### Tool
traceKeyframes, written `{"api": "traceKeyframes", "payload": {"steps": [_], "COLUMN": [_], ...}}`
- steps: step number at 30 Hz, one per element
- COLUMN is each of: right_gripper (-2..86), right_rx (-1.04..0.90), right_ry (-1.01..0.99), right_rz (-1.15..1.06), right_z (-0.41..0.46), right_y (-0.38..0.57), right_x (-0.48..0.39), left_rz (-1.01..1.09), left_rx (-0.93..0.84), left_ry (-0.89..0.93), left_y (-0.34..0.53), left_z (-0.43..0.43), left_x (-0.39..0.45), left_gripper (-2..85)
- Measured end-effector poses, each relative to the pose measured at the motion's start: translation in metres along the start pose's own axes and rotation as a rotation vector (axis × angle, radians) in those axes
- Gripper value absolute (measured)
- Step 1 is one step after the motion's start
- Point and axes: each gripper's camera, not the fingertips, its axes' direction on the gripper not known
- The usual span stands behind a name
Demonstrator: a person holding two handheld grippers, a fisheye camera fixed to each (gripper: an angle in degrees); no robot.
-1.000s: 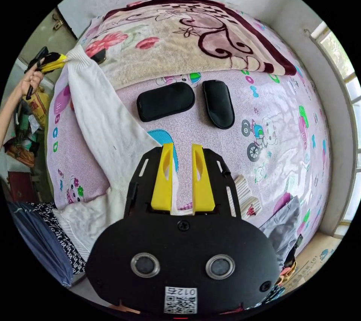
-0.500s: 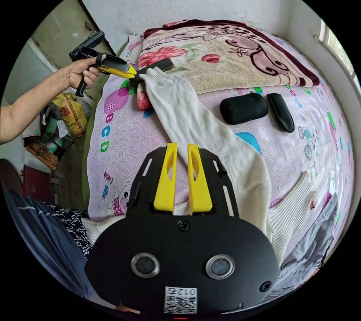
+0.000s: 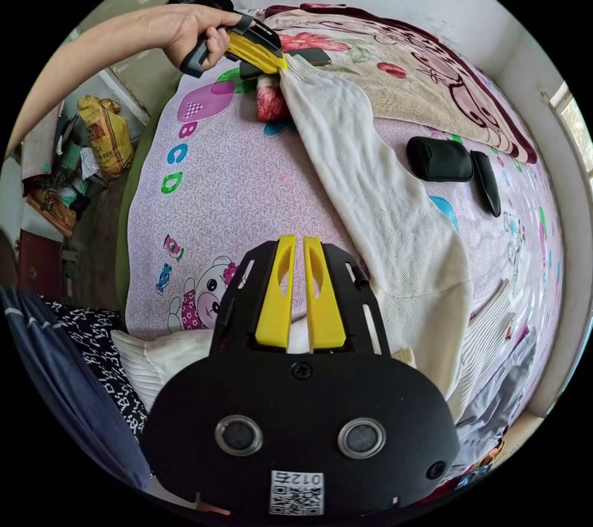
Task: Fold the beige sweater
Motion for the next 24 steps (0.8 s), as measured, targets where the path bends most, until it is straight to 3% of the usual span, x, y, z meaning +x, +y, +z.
{"api": "traceKeyframes", "payload": {"steps": [5,11,17,24], "right_gripper": [0.8,0.6,1.1,0.9], "right_rx": [0.027,0.090,0.147,0.150], "right_ry": [0.005,0.029,0.060,0.113], "right_rz": [0.046,0.232,0.450,0.637], "right_z": [-0.014,-0.049,-0.091,-0.109], "right_y": [0.045,0.134,0.259,0.421], "right_x": [0.008,0.044,0.087,0.101], "left_rz": [0.090,0.374,0.674,0.943], "left_rx": [0.075,0.121,0.029,-0.151], "left_ry": [0.020,0.150,0.340,0.398], "left_y": [0.030,0.093,0.185,0.316], "left_z": [-0.013,-0.018,0.016,0.104], "left_x": [0.024,0.093,0.183,0.278], "left_gripper": [0.9,0.7,0.4,0.5]}}
